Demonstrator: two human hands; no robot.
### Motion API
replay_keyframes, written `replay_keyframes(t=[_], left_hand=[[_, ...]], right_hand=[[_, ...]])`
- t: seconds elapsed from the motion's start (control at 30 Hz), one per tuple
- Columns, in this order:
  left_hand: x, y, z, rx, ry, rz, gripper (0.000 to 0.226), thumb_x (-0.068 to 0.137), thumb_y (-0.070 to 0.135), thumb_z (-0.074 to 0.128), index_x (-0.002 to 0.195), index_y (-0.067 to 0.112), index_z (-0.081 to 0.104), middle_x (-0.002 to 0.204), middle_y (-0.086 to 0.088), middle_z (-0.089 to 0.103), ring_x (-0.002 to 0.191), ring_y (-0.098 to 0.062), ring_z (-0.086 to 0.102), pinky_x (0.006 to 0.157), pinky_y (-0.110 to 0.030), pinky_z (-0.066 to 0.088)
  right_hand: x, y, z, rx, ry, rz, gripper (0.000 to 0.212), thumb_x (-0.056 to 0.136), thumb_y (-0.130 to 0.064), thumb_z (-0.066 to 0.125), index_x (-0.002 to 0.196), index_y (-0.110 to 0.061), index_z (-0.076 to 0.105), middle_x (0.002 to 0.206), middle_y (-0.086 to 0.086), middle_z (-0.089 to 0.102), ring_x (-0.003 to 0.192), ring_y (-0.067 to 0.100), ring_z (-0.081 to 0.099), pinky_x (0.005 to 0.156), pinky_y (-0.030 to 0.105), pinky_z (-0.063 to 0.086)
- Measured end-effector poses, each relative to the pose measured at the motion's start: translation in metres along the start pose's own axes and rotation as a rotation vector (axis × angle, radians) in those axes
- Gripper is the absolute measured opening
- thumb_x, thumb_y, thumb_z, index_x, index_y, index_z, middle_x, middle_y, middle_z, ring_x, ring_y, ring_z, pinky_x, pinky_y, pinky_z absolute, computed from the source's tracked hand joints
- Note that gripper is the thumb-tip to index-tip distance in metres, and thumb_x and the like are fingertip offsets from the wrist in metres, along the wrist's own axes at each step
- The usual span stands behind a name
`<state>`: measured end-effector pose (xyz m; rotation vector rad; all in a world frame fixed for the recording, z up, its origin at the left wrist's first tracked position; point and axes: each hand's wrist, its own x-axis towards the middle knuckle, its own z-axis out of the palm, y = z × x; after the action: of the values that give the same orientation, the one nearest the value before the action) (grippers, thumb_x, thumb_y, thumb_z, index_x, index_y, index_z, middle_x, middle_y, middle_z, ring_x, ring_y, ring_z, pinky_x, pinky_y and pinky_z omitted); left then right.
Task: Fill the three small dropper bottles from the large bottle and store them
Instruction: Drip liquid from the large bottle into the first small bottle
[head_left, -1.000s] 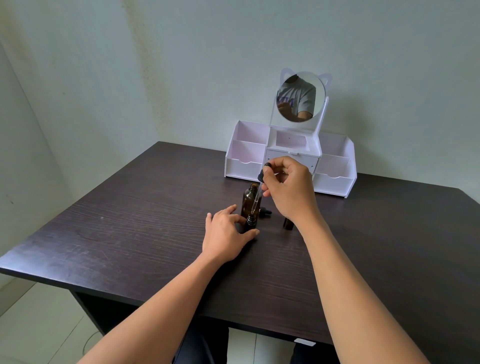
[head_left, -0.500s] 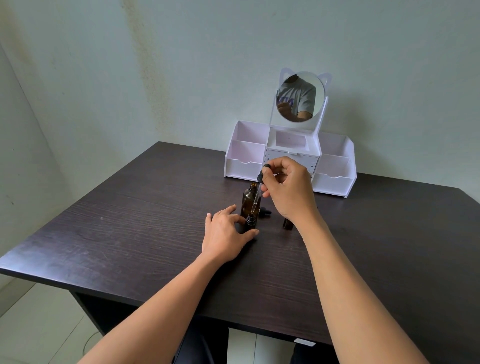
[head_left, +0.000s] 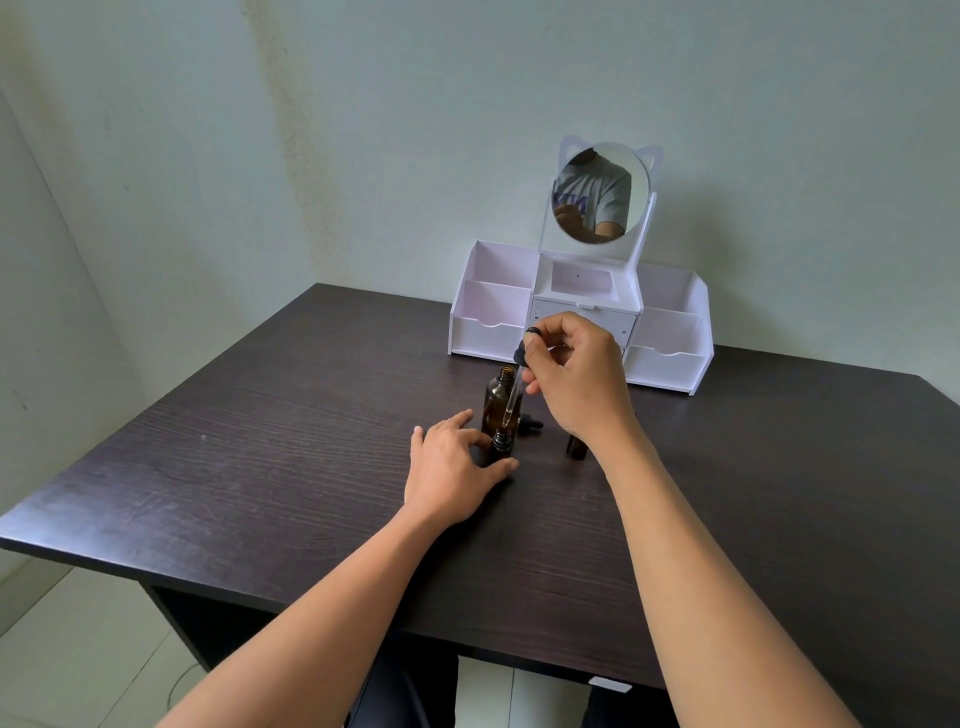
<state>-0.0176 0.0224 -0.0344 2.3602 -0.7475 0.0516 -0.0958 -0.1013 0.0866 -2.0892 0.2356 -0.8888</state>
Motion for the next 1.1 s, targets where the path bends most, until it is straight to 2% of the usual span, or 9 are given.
replay_keyframes(t=[0.33,1.1], left_hand=[[-0.0008,0.0003,-0.0017,-0.009,-0.004,0.003,0.051,0.08,0.062,0.068,0.119,0.029,0.069,0.156,0.003,0.037,0.143,-0.017,0.034,0.119,-0.052,0.009],[-0.0005,0.0005,0.0003,0.008,0.004,-0.001,0.05,0.079,0.063,0.068,0.118,0.031,0.069,0.156,0.003,0.038,0.142,-0.017,0.034,0.119,-0.052,0.009]], right_hand=[[0.0006,-0.001,-0.0004,0.001,-0.02,0.009,0.003,0.097,-0.017,0.062,0.096,-0.015,0.064,0.083,0.003,0.07,0.061,0.015,0.07,0.062,0.032,0.062],[0.0019,0.0071,0.0042,0.012,-0.074,0.038,0.006,0.096,-0.019,0.064,0.096,-0.013,0.066,0.083,0.003,0.071,0.065,0.018,0.072,0.066,0.044,0.063]])
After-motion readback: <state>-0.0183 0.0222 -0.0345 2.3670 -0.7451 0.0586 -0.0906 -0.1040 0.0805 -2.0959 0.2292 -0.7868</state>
